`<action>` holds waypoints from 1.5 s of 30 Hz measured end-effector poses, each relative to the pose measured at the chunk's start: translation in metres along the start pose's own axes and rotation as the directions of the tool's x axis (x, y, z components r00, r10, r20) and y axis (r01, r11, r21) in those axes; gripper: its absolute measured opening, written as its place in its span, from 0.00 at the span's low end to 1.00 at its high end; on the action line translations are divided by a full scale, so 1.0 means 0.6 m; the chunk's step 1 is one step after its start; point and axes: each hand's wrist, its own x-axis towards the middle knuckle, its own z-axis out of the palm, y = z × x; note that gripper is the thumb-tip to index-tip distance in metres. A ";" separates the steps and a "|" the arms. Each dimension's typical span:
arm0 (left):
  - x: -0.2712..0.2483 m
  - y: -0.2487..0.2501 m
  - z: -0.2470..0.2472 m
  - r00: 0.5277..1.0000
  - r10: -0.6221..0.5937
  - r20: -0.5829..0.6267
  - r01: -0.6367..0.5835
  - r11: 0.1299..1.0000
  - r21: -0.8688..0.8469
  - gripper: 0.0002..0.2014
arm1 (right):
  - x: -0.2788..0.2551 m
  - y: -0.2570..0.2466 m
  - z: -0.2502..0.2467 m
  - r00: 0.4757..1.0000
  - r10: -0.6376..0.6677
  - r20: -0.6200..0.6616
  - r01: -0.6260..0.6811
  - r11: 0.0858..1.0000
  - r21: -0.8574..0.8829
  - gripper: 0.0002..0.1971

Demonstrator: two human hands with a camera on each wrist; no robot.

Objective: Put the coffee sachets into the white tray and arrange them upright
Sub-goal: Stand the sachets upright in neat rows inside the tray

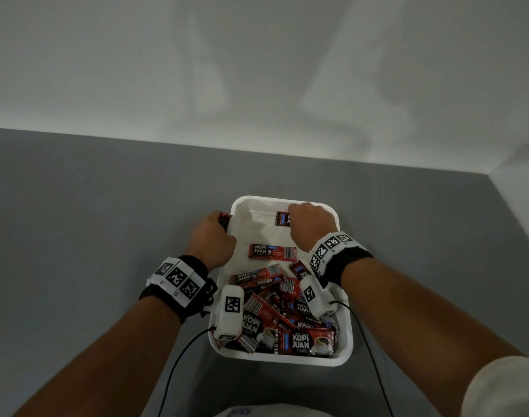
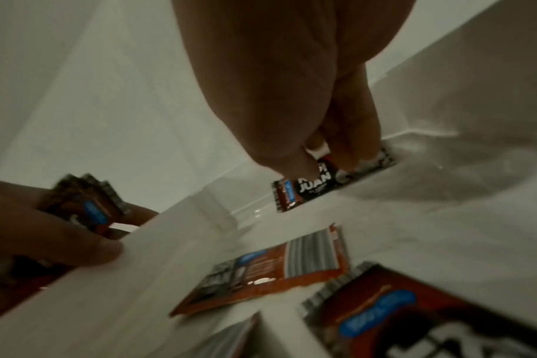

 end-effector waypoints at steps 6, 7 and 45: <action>-0.002 -0.001 -0.002 0.999 -0.016 0.034 0.018 0.998 -0.055 0.16 | -0.022 0.000 0.026 0.989 -0.007 0.149 0.002 0.999 0.033 0.10; -0.001 -0.001 -0.002 0.999 -0.013 0.034 0.014 0.998 -0.053 0.15 | -0.024 0.002 0.028 0.989 0.000 0.150 -0.007 0.999 0.040 0.10; 0.000 0.047 -0.012 0.986 -0.161 0.038 0.126 0.587 -0.800 0.08 | 0.006 0.000 -0.047 0.987 0.144 -0.068 -0.077 0.805 0.588 0.09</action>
